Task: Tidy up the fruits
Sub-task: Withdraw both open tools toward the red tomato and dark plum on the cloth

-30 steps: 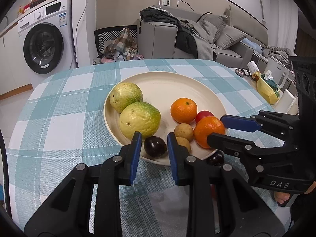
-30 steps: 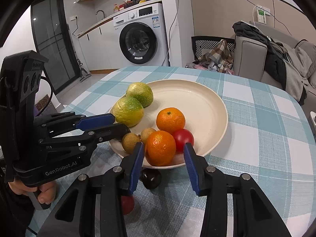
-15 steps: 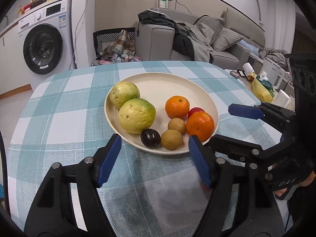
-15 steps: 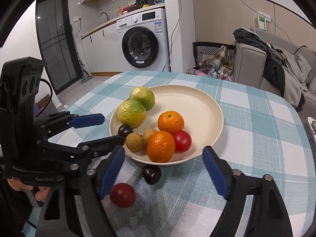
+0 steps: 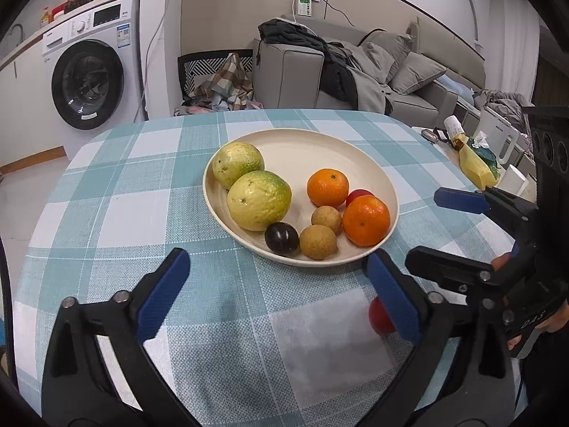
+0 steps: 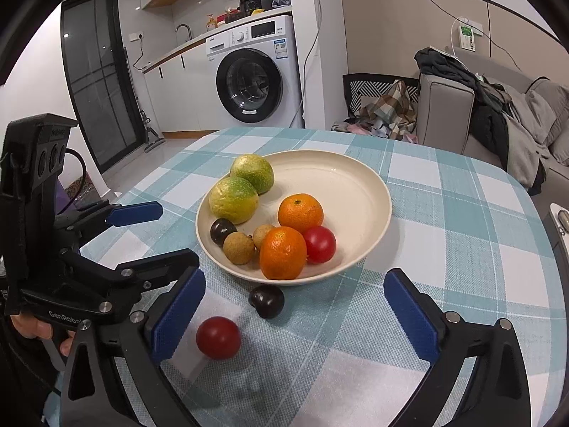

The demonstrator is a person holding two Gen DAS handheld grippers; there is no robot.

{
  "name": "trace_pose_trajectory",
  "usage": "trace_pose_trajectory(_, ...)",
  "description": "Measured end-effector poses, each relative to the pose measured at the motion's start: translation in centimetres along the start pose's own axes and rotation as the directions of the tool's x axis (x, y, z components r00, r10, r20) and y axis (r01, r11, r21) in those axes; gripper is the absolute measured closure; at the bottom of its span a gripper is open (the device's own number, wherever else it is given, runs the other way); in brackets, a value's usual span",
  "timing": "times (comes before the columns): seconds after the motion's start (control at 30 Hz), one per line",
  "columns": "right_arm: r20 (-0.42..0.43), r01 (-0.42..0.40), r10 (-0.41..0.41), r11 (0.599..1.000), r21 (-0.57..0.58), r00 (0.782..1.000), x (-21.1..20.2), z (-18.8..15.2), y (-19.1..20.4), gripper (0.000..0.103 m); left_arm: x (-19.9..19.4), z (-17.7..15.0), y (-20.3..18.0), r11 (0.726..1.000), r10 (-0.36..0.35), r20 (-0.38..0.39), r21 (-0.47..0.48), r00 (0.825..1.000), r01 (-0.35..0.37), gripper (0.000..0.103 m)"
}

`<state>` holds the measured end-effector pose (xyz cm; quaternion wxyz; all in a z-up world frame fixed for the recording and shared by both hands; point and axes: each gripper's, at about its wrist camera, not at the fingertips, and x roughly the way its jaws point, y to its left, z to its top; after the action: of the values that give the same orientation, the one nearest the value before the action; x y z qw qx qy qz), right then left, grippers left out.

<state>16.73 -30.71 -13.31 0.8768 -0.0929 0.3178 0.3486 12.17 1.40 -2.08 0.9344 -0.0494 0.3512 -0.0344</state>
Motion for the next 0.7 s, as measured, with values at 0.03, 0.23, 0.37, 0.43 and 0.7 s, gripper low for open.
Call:
trace_pose_trajectory(0.03,0.002,0.001,-0.001,1.000,0.000,1.000,-0.1,-0.1,-0.1,0.000,-0.1,0.0,-0.1,1.000,-0.008,0.001,0.001,1.000,0.008,0.001)
trace_pose_trajectory(0.23,-0.017,0.001,-0.001,1.000,0.020,1.000,-0.8,-1.2,-1.2,0.000,-0.3,-0.2,-1.3,0.999,-0.024,-0.018,0.045,1.000,0.025,0.001)
trace_pose_trajectory(0.37,-0.014,0.010,-0.010,0.999,0.038,1.000,-1.0,-1.1,-1.9,0.000,-0.5,-0.4,-2.2,0.996,-0.043,-0.031,0.081,0.999,0.046,0.001)
trace_pose_trajectory(0.43,-0.019,0.014,-0.013,0.999,0.044,1.000,-1.0,-1.2,-2.2,0.000,-0.6,-0.6,-2.6,0.994,-0.058,-0.044,0.090,0.997,0.062,0.001)
trace_pose_trajectory(0.7,-0.076,0.038,-0.035,0.999,0.038,0.996,-0.1,-1.4,-2.4,0.000,0.1,-1.1,-3.5,0.990,-0.073,-0.099,0.113,0.992,0.084,0.001)
